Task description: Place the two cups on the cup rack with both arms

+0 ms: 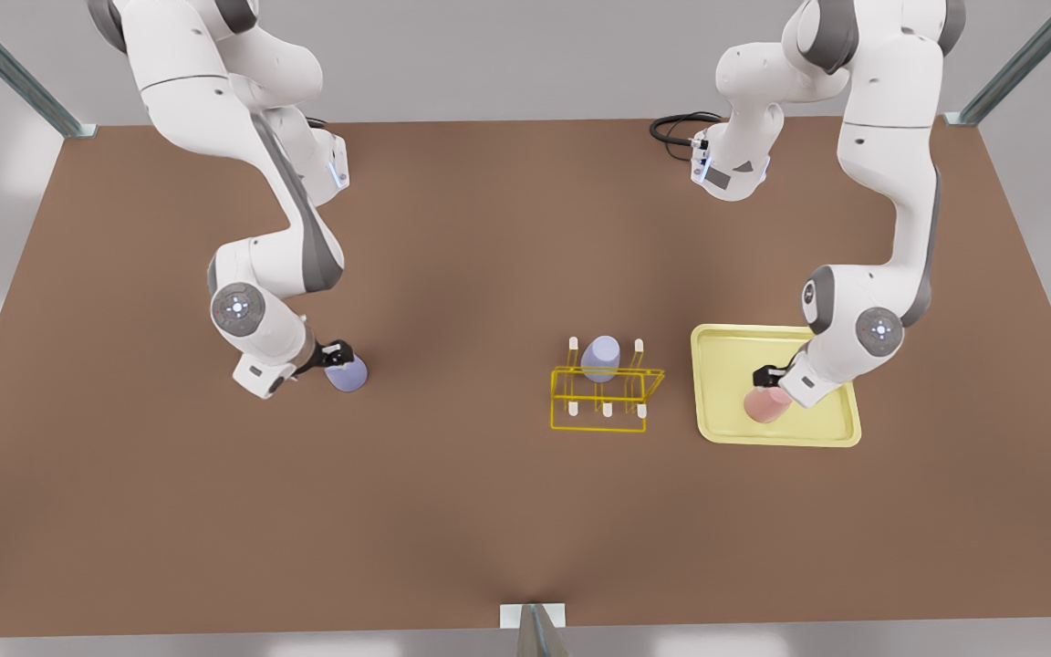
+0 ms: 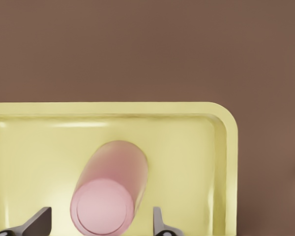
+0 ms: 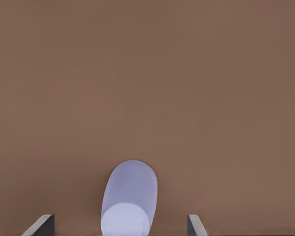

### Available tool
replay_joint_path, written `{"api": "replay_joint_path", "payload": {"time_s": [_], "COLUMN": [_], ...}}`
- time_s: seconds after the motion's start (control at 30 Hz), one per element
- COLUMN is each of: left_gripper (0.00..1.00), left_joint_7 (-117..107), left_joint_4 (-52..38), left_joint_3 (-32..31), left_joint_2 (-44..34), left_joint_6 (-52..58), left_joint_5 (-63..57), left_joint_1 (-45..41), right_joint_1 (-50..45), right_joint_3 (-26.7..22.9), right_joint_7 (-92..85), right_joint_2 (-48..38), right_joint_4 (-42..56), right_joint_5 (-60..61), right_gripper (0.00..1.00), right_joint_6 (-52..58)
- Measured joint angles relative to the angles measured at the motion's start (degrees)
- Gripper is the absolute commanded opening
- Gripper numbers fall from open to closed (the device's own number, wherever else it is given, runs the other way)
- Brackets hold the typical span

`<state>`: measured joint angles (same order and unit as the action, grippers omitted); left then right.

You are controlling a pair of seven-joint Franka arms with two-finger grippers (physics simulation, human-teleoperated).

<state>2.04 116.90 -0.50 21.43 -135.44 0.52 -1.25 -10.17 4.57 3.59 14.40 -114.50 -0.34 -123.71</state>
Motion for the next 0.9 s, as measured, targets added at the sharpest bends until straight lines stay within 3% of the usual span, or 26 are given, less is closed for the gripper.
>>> {"api": "replay_joint_path", "payload": {"time_s": [0.27, 0.57, 0.67, 0.9], "left_gripper": [1.00, 1.00, 0.88, 0.89], "left_joint_7": [0.7, 1.1, 1.2, 1.4], "left_joint_4": [1.0, 1.0, 0.9, 0.7], "left_joint_3": [0.1, 0.8, 0.8, 0.8], "left_joint_2": [4.0, 5.3, 5.0, 5.2], "left_joint_6": [-3.9, -5.5, -5.6, -5.7], "left_joint_5": [0.0, 0.0, 0.0, 0.1], "left_joint_1": [-0.2, -0.3, -0.3, -0.3], "right_joint_1": [0.0, -0.6, -1.1, -1.2], "right_joint_3": [0.0, 0.0, 0.0, 0.0], "right_joint_7": [3.1, 5.4, 5.9, 6.9], "right_joint_2": [-1.5, 1.8, 2.5, 3.8], "right_joint_4": [-8.2, -9.4, -10.5, -12.4], "right_joint_5": [0.7, 0.7, 0.7, 0.7], "right_gripper": [1.00, 1.00, 1.00, 1.00], "right_joint_6": [-7.1, -10.7, -11.8, -15.7]}}
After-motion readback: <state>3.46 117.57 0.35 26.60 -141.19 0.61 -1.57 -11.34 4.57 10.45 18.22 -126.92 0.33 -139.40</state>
